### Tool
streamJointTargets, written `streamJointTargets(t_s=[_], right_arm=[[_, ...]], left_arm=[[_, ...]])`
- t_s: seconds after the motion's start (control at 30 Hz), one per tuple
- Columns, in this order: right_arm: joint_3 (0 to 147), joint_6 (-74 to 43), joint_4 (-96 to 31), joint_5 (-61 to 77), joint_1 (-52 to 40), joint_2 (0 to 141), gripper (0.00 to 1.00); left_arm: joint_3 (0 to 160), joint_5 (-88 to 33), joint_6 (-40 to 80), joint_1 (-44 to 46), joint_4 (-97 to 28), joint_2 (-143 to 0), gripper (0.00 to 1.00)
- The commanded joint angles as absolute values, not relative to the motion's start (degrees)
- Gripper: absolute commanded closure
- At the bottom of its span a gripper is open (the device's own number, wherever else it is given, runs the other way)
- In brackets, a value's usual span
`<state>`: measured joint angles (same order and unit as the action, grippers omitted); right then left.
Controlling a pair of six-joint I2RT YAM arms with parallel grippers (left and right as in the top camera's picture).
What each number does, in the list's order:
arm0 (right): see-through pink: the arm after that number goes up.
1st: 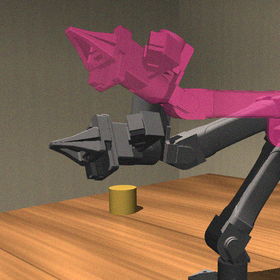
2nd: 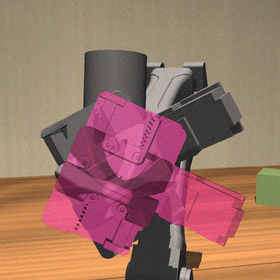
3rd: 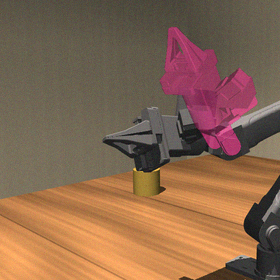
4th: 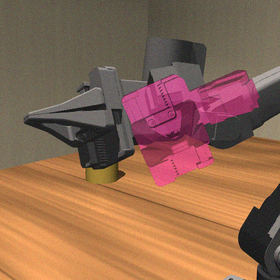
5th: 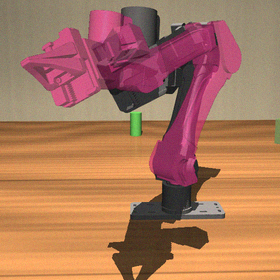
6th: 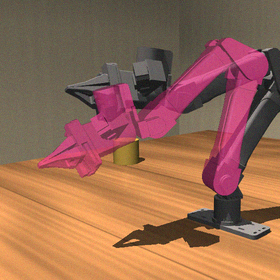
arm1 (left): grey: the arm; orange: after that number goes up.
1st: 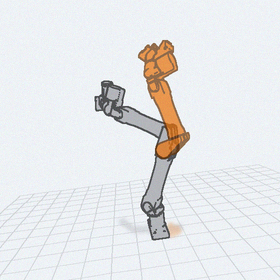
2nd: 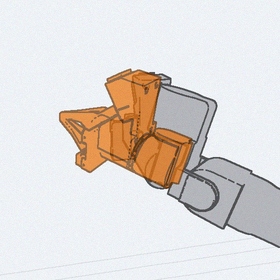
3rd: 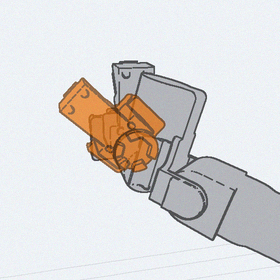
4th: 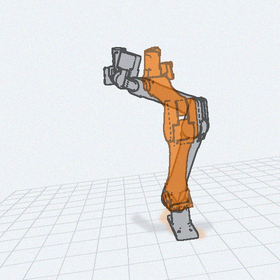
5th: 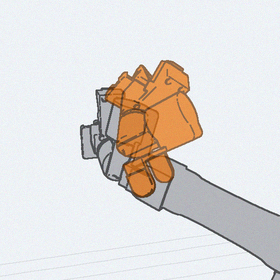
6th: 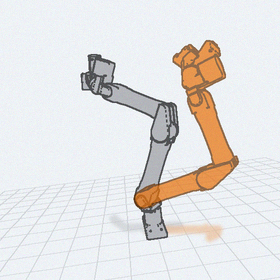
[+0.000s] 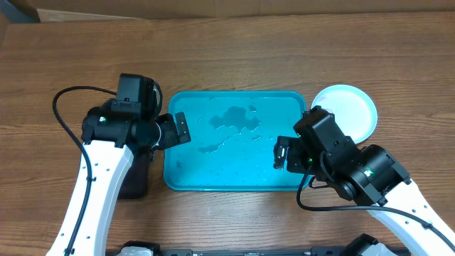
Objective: Clean dirty plates on tray and stack at the side
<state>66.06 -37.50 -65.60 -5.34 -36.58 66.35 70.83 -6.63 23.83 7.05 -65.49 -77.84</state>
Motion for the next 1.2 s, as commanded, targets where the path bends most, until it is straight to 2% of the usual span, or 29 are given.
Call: streamJointTargets(t_s=[0.0,0.27,0.47,0.7,1.17], right_arm=[[66.0,-37.4,-65.5,-6.2,-36.8,66.3,0.0],[65.9,-37.4,-62.3,-12.7,-34.9,62.8,0.0],[63.7,-37.4,-58.7,-13.0,-26.8,55.2,0.0],[50.2,-37.4,-52.2,-12.1,-19.3,41.4,0.0],[19.8,-35.3,-27.2,-8.5,-20.7,15.6,0.0]], left_arm=[[70.3,-5.8,24.5,7.2,-65.3,-79.7,0.0],[70.3,-5.8,24.5,7.2,-65.3,-82.5,0.01],[70.3,-5.8,24.5,7.2,-65.3,-83.2,0.0],[70.3,-5.8,24.5,7.2,-65.3,-83.2,0.0],[70.3,-5.8,24.5,7.2,-65.3,-83.2,0.0]])
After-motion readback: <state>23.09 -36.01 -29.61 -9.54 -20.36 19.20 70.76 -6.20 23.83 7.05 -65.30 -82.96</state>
